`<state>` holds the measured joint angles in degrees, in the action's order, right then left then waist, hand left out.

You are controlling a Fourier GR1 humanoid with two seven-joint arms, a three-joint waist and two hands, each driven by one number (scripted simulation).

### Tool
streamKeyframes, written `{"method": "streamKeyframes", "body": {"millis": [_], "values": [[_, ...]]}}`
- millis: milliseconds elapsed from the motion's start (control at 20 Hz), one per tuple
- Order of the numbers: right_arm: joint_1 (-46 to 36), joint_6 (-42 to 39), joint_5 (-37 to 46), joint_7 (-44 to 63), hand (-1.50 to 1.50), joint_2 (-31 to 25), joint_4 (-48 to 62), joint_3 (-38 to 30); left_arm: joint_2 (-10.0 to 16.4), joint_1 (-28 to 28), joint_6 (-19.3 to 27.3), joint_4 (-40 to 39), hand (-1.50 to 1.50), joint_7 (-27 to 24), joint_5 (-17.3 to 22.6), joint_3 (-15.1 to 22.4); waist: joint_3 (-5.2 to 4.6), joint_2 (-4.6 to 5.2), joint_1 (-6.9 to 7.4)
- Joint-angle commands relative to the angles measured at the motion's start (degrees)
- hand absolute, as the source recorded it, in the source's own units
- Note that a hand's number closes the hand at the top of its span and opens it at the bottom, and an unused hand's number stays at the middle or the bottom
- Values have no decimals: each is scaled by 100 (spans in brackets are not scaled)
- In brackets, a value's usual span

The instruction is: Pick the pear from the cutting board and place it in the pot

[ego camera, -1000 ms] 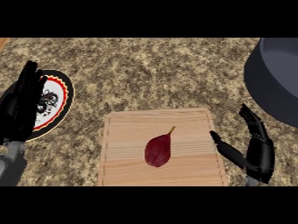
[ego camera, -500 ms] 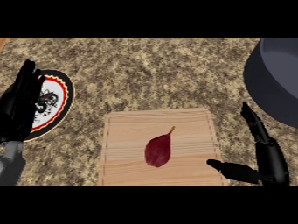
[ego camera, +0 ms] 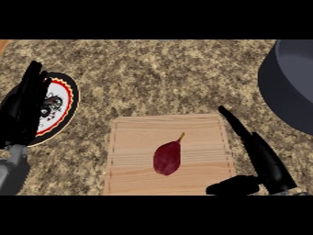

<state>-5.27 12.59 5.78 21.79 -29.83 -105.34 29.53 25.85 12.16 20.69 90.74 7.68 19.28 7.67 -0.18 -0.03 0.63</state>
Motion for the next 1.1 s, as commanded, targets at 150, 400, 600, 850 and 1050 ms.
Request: {"method": "streamKeyframes", "body": {"millis": [150, 400, 600, 850, 1050], "values": [[-849, -656, 239, 1971, -150, 622, -302, 252, -190, 13, 102, 230, 0, 265, -291, -48, 16, -2, -40], [-527, -783, 775, 1680, -150, 1276, 27, 332, -361, 72, -340, -162, 0, 71, -403, -447, 18, 1, -66], [-477, -828, 1168, 1911, -150, 1500, 168, 432, -350, -263, -168, 629, 0, 520, -545, -474, 19, -4, -53], [-822, -1115, 1476, 2478, -150, 1772, 523, 303, -417, -212, -857, -308, 0, -237, -398, -808, 16, 4, -64], [-888, -1247, 1725, 2459, -150, 2295, 733, 277, -710, -120, -609, 91, 0, 137, -761, -686, 17, 1, -58]]}}
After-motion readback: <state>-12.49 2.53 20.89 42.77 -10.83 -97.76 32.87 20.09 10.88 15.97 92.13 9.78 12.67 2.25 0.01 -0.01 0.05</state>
